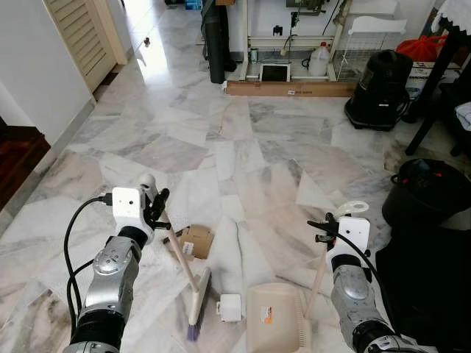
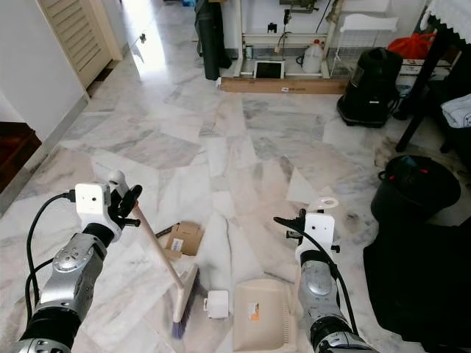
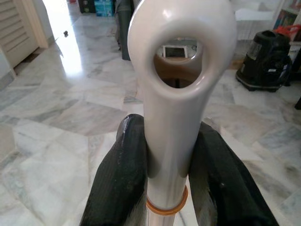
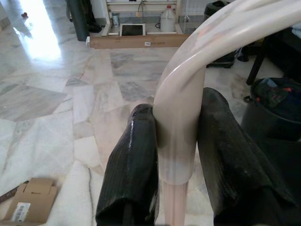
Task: Sweep floor
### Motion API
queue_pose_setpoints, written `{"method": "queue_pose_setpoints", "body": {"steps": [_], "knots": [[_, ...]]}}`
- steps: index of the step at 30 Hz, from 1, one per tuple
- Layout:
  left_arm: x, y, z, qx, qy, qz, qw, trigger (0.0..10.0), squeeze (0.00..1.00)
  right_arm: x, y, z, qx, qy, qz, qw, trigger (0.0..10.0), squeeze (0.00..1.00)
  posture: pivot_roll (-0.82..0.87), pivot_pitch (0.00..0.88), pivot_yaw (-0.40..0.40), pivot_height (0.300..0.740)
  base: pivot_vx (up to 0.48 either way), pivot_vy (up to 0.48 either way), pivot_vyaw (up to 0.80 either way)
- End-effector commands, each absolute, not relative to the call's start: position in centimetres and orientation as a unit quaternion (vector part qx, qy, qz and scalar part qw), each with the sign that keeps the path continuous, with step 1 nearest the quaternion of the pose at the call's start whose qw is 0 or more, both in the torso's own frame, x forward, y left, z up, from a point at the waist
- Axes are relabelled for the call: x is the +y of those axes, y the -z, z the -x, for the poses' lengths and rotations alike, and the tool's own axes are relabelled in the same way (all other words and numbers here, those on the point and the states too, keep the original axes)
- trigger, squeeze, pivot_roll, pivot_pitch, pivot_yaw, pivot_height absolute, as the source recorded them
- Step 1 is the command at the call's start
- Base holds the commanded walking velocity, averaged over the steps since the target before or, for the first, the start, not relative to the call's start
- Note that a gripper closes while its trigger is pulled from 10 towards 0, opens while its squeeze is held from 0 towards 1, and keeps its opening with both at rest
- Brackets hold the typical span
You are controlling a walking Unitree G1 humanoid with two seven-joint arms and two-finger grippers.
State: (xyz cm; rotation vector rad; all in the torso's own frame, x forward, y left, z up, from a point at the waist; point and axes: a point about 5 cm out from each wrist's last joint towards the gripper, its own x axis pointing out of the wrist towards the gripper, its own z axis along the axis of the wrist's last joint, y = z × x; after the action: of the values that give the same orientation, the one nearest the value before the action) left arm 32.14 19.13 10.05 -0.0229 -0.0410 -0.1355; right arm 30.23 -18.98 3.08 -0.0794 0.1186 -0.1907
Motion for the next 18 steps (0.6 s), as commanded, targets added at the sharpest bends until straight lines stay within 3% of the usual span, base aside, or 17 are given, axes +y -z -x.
{"method": "queue_pose_setpoints", "body": {"steps": [1, 18], "knots": [[19.4, -10.4, -32.4, -0.032, 0.060, 0.009, 0.998, 10.0, 0.00, -18.7, -1.8, -29.4, 0.092, 0.092, 0.037, 0.991, 10.0, 0.00, 0.09, 0.081, 0.077, 0.740, 0.000, 0.000, 0.00], [18.5, -8.0, -32.6, 0.010, 0.067, 0.045, 0.997, 10.0, 0.00, -18.8, -2.0, -29.5, 0.087, 0.091, 0.037, 0.991, 10.0, 0.00, 0.08, 0.081, 0.072, 0.740, 0.000, 0.000, 0.00]]}}
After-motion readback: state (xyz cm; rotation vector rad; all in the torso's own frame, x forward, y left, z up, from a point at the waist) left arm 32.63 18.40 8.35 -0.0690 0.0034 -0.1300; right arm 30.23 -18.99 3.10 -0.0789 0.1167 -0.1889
